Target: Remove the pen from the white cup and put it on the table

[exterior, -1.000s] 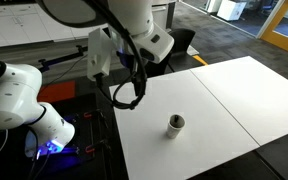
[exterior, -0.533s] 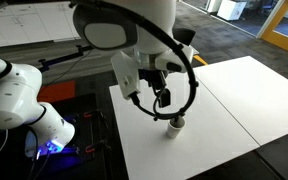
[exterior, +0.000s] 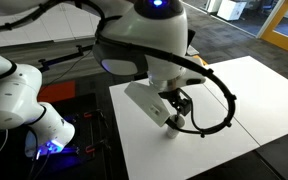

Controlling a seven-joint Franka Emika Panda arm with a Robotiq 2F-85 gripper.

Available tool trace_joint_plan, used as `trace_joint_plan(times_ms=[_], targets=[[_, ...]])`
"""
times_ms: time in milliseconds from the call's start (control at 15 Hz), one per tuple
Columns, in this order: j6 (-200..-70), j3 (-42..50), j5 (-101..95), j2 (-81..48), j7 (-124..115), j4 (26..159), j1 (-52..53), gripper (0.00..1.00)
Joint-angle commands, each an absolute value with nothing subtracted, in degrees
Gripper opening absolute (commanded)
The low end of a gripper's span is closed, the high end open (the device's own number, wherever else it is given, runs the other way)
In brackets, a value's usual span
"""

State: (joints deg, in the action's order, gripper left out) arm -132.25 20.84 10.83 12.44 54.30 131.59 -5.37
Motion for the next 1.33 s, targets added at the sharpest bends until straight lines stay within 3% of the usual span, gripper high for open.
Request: trace_joint_plan(times_ms=[0, 1267], targets=[[-137.07, 21.38, 17.56, 9.69, 66.91, 131.33, -5.05, 1.00], [-144.50, 18.17, 28.82, 4.37, 83.39, 133.00, -6.70, 1.00]])
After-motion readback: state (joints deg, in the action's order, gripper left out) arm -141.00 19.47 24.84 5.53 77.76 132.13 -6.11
